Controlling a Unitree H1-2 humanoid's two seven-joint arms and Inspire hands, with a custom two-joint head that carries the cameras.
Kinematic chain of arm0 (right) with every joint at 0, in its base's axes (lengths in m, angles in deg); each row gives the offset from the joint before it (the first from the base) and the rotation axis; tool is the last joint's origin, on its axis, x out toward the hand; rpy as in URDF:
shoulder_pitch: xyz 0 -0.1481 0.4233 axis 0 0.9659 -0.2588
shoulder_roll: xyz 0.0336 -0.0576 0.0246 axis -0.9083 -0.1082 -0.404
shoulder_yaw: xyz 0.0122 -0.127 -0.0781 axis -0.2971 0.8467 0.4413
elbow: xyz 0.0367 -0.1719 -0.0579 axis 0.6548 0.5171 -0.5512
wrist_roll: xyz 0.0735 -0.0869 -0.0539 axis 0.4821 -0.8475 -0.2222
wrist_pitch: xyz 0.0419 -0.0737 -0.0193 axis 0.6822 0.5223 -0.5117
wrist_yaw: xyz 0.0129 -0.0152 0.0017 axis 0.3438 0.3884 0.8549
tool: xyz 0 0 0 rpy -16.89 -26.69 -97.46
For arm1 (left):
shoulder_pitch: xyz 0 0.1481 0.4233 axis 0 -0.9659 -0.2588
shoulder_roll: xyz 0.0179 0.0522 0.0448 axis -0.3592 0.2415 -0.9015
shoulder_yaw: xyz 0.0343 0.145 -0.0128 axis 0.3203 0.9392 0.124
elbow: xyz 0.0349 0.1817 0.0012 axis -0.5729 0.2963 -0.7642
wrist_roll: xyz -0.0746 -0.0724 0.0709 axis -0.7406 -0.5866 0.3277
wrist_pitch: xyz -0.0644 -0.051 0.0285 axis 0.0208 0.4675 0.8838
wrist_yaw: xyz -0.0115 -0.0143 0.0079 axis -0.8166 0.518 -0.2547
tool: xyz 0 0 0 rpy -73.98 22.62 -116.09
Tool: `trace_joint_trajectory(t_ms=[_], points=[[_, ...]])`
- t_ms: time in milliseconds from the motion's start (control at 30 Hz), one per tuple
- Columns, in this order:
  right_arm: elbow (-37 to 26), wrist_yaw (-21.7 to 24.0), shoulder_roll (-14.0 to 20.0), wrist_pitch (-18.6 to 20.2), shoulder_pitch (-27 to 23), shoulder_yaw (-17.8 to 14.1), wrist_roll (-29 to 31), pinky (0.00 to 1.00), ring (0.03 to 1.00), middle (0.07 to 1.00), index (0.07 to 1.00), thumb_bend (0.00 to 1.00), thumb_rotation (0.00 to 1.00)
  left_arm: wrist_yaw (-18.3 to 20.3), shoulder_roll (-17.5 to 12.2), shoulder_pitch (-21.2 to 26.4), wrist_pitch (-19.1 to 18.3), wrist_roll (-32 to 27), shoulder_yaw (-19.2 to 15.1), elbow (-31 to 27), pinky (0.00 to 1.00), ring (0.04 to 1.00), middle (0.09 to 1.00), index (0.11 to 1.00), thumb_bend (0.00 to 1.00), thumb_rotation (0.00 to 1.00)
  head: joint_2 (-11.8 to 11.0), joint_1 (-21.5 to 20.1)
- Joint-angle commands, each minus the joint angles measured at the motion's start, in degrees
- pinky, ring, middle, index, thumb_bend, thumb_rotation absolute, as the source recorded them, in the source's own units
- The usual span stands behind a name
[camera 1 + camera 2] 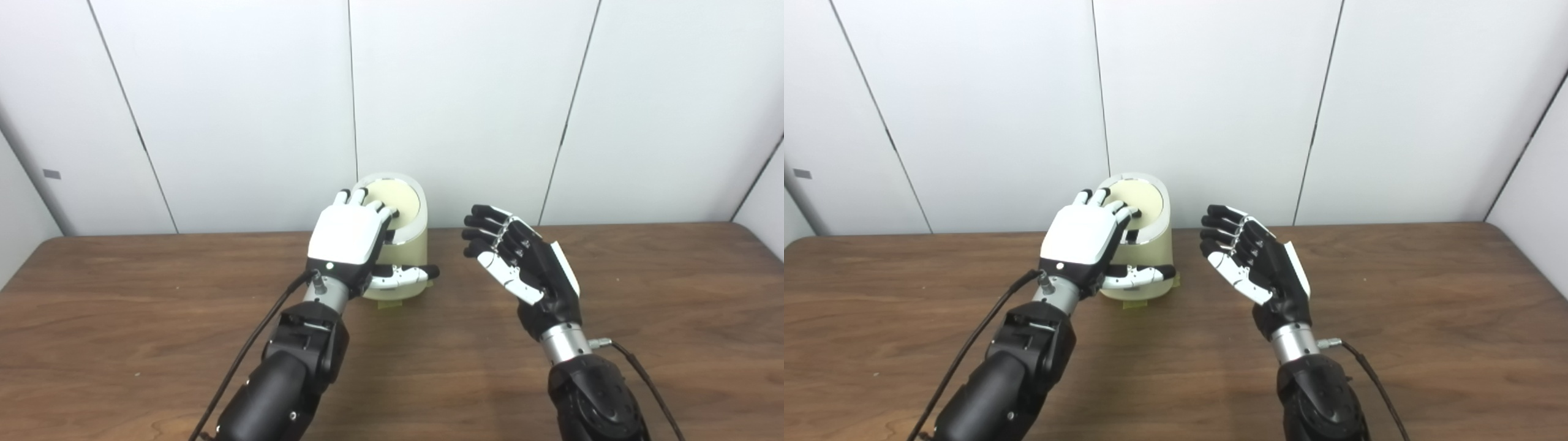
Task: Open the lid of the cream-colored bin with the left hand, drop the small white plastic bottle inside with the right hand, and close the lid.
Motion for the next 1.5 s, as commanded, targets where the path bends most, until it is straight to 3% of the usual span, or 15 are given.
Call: trace_joint_trajectory(t_ms=[0,100,233,300,500,633,733,867,967,1033,1100,1200,1467], points=[[-1.6,-0.1,-0.4,-1.2,-2.2,-0.4,0.7,0.61,0.706,0.72,0.702,0.3,0.27,1.1,-1.0,0.8,0.8,0.2,0.2,-1.2,1.0,0.999,0.887,0.87,0.79,0.93,-0.1,-0.1],[-1.4,0.0,-0.3,-1.4,-2.2,-0.3,0.9,0.61,0.707,0.723,0.705,0.3,0.25,-0.9,-1.1,0.7,1.5,-0.3,-0.5,-2.4,1.0,1.0,0.897,0.864,0.76,0.96,-0.2,-0.2],[-1.4,0.3,-0.1,-1.1,-2.2,-0.2,0.8,0.63,0.714,0.73,0.711,0.3,0.27,-4.9,-0.6,0.2,2.0,-0.8,-2.3,-3.9,1.0,1.0,0.969,0.947,0.73,0.94,-0.3,0.0],[-1.4,0.4,0.0,-0.9,-2.1,-0.2,1.0,0.63,0.713,0.732,0.714,0.3,0.26,-5.6,-0.4,0.3,1.8,-0.5,-3.0,-4.8,1.0,1.0,0.994,0.989,0.71,0.95,-0.3,0.1],[-1.3,1.0,0.3,-0.8,-2.0,0.1,1.3,0.64,0.721,0.739,0.717,0.3,0.25,-6.8,0.4,1.1,1.3,-1.0,-5.8,-5.9,1.0,1.0,1.0,1.0,0.66,0.94,-0.7,0.0],[-1.8,0.5,0.2,-0.6,-1.9,0.1,0.7,0.63,0.716,0.729,0.71,0.29,0.24,-14.3,1.8,0.4,5.5,-10.2,-11.2,-7.9,1.0,1.0,1.0,1.0,0.59,0.84,-0.4,-0.2],[-1.9,0.4,0.5,-0.7,-1.9,-0.2,0.7,0.63,0.717,0.729,0.707,0.29,0.26,-21.0,3.0,-0.3,12.7,-21.6,-16.5,-10.4,0.94,0.966,0.958,0.955,0.51,0.86,-0.3,0.0],[-2.1,0.4,0.8,-1.0,-2.0,-0.2,0.4,0.63,0.723,0.737,0.716,0.3,0.29,-20.9,6.5,-3.5,17.1,-42.4,-23.9,-17.2,0.78,0.866,0.875,0.863,0.37,0.88,-0.3,-0.2],[-2.4,0.5,0.8,-1.2,-1.9,-0.2,0.6,0.63,0.725,0.735,0.719,0.3,0.31,-18.9,7.9,-7.2,17.9,-54.0,-26.8,-20.6,0.73,0.822,0.84,0.827,0.28,0.81,-0.2,-0.2],[-2.8,0.3,0.8,-1.2,-1.8,-0.3,0.5,0.64,0.727,0.735,0.719,0.3,0.31,-17.6,7.8,-10.1,17.9,-58.5,-27.9,-21.6,0.73,0.803,0.828,0.822,0.28,0.8,-0.3,-0.1],[-3.4,0.0,0.7,-0.9,-1.7,-0.4,0.1,0.63,0.722,0.729,0.712,0.32,0.31,-17.1,7.7,-12.8,17.5,-61.3,-28.6,-22.0,0.71,0.78,0.792,0.786,0.26,0.68,-0.3,-0.2],[-4.1,-0.1,0.8,-0.9,-1.3,-0.5,0.2,0.63,0.723,0.73,0.712,0.32,0.31,-17.4,7.9,-15.6,17.9,-64.0,-29.6,-22.0,0.7,0.769,0.774,0.767,0.27,0.61,0.0,-0.1],[-6.0,0.2,1.0,-0.6,-0.1,-1.1,0.9,0.63,0.716,0.727,0.713,0.31,0.29,-18.9,10.1,-20.7,20.8,-67.8,-30.3,-21.6,0.7,0.757,0.765,0.744,0.3,0.57,0.6,-0.4]])
